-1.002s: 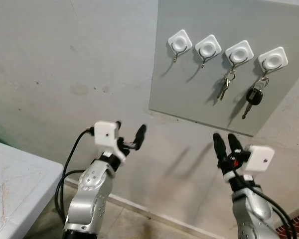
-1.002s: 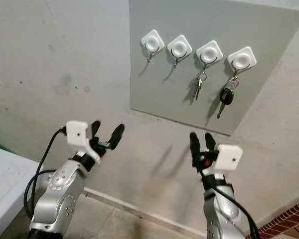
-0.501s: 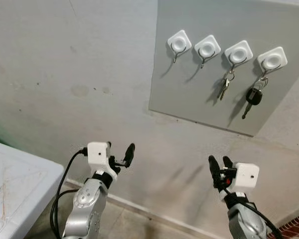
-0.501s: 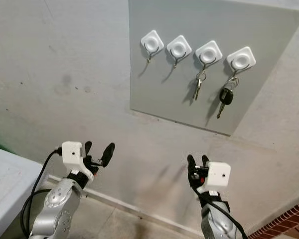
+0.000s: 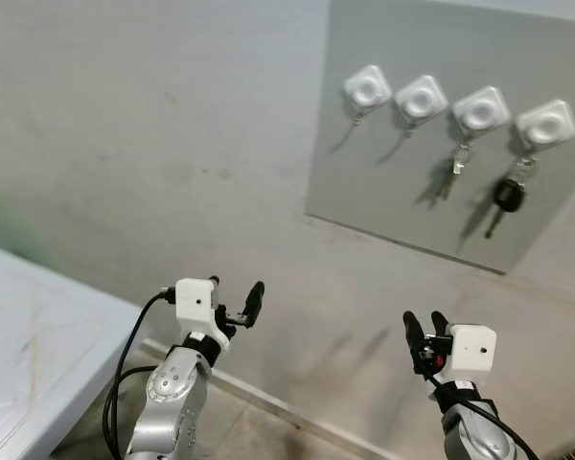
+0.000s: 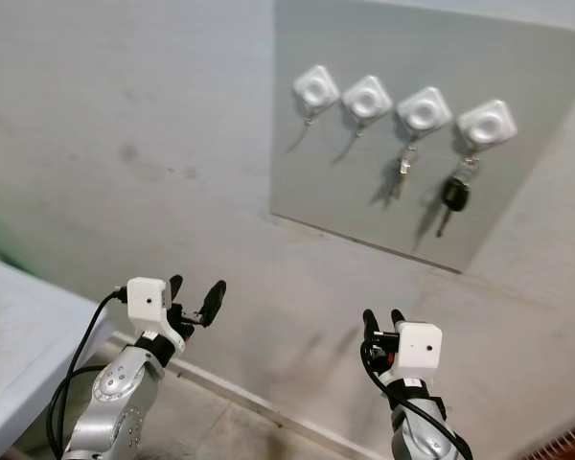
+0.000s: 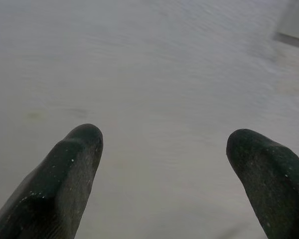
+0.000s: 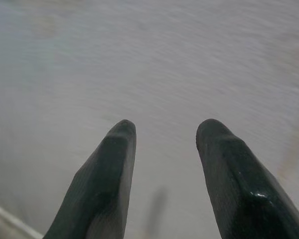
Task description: Hang keys on a hook
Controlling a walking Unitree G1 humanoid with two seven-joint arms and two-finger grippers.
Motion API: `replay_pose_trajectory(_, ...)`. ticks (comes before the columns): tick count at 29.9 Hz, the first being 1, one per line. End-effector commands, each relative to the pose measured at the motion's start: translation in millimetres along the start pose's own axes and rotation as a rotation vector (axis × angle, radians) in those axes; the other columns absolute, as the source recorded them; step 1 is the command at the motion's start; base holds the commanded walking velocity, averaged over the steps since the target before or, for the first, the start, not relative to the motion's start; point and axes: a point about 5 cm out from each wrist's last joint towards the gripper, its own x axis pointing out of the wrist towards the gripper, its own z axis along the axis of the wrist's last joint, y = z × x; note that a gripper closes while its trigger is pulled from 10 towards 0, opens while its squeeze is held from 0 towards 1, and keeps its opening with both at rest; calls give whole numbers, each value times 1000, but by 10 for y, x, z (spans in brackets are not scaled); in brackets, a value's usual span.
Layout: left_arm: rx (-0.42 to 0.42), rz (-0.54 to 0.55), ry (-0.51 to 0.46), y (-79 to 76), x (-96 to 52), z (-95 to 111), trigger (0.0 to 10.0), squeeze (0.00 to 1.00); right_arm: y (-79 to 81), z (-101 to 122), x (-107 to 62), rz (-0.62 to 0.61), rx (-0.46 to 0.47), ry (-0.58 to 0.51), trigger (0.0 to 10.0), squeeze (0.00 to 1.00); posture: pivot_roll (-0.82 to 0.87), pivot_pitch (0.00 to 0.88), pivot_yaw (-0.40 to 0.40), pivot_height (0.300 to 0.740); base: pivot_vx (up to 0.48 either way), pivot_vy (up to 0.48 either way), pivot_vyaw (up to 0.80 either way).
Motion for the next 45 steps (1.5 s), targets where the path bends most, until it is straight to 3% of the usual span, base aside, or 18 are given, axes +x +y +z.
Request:
replay_pose_trajectory(1, 17, -16, -3, -1, 25, 15, 10000, 0, -22, -9, 7, 1, -23, 4, 10000, 0, -10, 0, -2, 740, 0, 0, 800)
replay_pose_trajectory(9, 16, -15, -11, 20, 73, 46, 10000, 0, -28, -9, 9, 10, -21, 1, 10000, 0, -13, 0, -2, 740, 0, 0, 800)
replay_pose_trajectory(14, 3, -9, -9, 18, 87, 50, 10000, 0, -35, 12, 20, 16, -27, -8, 10000, 0, -12, 0, -6, 740, 0, 478, 800)
replay_pose_trajectory(45, 10, 38, -10, 29, 87, 65, 10000, 0, -100, 19, 53, 20, -41, -2, 10000, 0, -6, 33, -13, 740, 0, 0, 800)
